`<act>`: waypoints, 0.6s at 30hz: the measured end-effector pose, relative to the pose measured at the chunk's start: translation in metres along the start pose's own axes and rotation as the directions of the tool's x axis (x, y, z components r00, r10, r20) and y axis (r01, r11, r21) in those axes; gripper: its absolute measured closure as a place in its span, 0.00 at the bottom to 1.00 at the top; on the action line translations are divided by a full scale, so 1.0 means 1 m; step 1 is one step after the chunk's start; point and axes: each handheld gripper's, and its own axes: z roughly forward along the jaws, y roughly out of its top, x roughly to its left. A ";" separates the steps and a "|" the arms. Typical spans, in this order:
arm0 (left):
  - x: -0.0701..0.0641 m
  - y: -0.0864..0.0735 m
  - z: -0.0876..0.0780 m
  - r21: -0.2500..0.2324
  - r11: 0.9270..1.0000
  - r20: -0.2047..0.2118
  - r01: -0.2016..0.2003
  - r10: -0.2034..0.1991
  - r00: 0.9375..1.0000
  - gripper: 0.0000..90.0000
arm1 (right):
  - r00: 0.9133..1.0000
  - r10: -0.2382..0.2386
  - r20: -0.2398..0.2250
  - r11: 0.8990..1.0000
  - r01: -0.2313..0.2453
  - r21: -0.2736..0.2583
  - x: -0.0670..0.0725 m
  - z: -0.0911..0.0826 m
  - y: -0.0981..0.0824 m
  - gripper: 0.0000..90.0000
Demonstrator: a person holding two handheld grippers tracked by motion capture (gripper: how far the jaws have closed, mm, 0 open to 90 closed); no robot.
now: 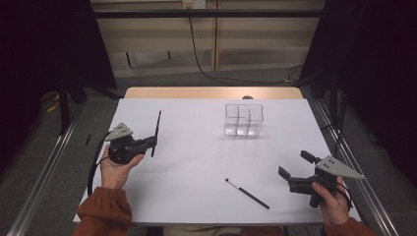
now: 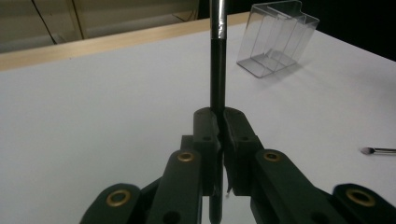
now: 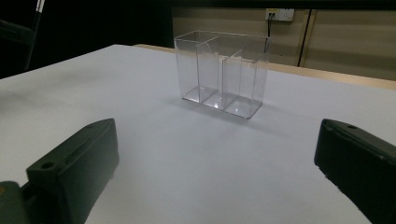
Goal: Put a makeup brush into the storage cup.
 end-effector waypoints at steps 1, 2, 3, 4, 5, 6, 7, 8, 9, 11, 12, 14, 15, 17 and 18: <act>-0.001 -0.001 0.000 -0.014 1.000 0.003 0.001 -0.001 1.000 0.94 | 1.000 0.000 0.000 1.000 0.000 0.000 0.000 0.000 0.000 0.00; -0.001 -0.001 -0.001 -0.015 1.000 0.005 -0.002 0.002 1.000 0.94 | 1.000 0.000 -0.001 1.000 0.000 0.000 0.000 0.000 0.000 0.00; -0.002 -0.001 -0.001 -0.019 1.000 0.005 -0.004 0.004 1.000 0.94 | 1.000 0.000 0.000 1.000 0.000 0.000 0.000 0.000 0.000 0.00; -0.002 -0.001 -0.001 -0.019 1.000 0.005 -0.004 0.004 1.000 0.94 | 1.000 0.000 -0.001 1.000 0.000 -0.001 0.000 0.000 0.000 0.00; -0.002 -0.001 -0.001 -0.022 1.000 0.005 -0.007 0.007 1.000 0.94 | 1.000 0.000 -0.001 1.000 0.000 -0.001 0.000 0.000 0.000 0.00; -0.003 -0.001 -0.001 -0.025 1.000 0.012 -0.003 0.003 1.000 0.94 | 1.000 0.000 -0.002 1.000 0.000 -0.002 0.000 0.000 0.000 0.00; -0.003 -0.001 0.000 -0.030 1.000 0.014 -0.001 0.002 1.000 0.94 | 1.000 0.000 -0.002 1.000 0.000 -0.002 0.000 0.000 0.000 0.00; -0.005 0.000 0.000 -0.034 0.999 0.024 -0.004 0.005 1.000 0.94 | 1.000 0.001 -0.003 1.000 -0.001 -0.003 0.000 0.000 0.000 0.00; -0.005 0.000 0.000 -0.034 0.999 0.024 -0.004 0.005 1.000 0.94 | 1.000 0.001 -0.003 1.000 -0.001 -0.004 0.000 0.000 0.000 0.00; -0.008 0.000 0.002 -0.032 0.999 0.035 -0.013 0.014 0.999 0.94 | 1.000 0.002 -0.003 1.000 -0.002 -0.004 0.000 0.000 0.000 0.00; -0.010 0.000 0.003 -0.036 0.999 0.042 -0.013 0.015 0.999 0.94 | 1.000 0.001 -0.005 1.000 -0.001 -0.005 0.000 0.000 0.000 0.00; -0.012 0.000 0.004 -0.037 0.999 0.047 -0.017 0.018 0.999 0.94 | 1.000 0.001 -0.005 1.000 -0.001 -0.005 0.001 0.000 0.000 0.00; -0.013 0.000 0.005 -0.035 0.999 0.047 -0.023 0.024 0.999 0.94 | 1.000 -0.002 -0.007 1.000 0.002 -0.006 0.001 0.000 0.000 0.00; -0.015 0.001 0.005 -0.044 0.999 0.060 -0.022 0.025 0.998 0.94 | 1.000 -0.002 -0.007 1.000 0.002 -0.006 0.001 0.000 0.000 0.00; -0.016 0.001 0.005 -0.046 0.999 0.061 -0.023 0.026 0.998 0.94 | 1.000 -0.003 -0.009 1.000 0.003 -0.007 0.001 0.000 0.000 0.00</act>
